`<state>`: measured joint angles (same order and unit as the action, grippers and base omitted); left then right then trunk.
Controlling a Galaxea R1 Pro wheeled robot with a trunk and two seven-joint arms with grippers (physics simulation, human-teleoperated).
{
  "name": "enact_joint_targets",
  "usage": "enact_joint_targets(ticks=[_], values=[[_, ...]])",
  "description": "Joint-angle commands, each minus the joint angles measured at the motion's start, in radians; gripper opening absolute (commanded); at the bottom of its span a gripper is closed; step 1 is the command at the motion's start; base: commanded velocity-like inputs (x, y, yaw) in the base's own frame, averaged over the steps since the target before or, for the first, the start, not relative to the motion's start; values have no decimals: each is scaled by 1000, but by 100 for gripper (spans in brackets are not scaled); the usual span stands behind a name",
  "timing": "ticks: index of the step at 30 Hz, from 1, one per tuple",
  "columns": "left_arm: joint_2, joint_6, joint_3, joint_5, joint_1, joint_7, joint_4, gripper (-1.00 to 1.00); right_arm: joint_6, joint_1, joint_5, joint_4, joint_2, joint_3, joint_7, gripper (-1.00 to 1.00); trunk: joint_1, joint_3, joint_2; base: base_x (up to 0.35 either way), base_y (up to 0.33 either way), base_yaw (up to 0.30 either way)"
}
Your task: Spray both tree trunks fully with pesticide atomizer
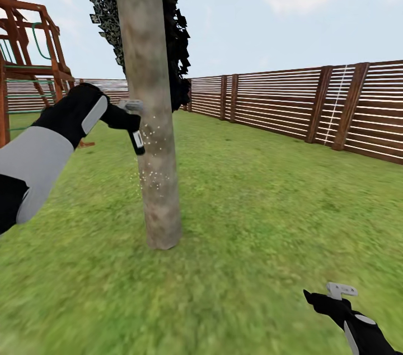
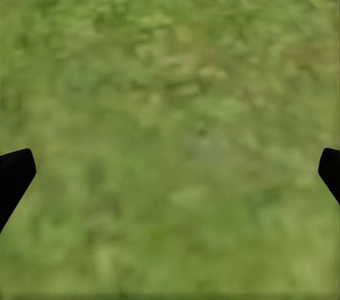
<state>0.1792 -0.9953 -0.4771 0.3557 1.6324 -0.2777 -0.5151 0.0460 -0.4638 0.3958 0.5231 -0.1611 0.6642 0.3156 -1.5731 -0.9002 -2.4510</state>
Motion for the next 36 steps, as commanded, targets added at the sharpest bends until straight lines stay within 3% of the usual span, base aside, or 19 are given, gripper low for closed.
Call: enact_joint_targets(ticks=[1,5,11,13,17,24,30,36], values=[[0,0,0,0,3,0,1,-100,0,0,0,0,0,0,0,100,0,0,0,0,0,0],[-1,1,-6,1,5,0,53,-100,0,0,0,0,0,0,0,100,0,0,0,0,0,0],[-1,16,-11,-1,-11,-5,217,-100,0,0,0,0,0,0,0,100,0,0,0,0,0,0],[-1,54,-11,-2,-50,-6,249,-100,0,0,0,0,1,0,0,100,0,0,0,0,0,0],[-3,171,-11,-1,-187,-5,265,-100,0,0,0,0,1,-1,0,100,0,0,0,0,0,0],[-5,286,-11,0,-353,-3,270,-100,0,0,0,0,2,-2,-1,100,0,0,0,0,0,0],[-15,354,-12,-1,-472,-3,284,-100,0,0,0,-1,1,-2,-1,100,0,0,0,0,0,0],[-20,433,-11,0,-541,4,291,-100,0,0,0,-1,2,-2,-1,100,0,0,0,0,0,0]])
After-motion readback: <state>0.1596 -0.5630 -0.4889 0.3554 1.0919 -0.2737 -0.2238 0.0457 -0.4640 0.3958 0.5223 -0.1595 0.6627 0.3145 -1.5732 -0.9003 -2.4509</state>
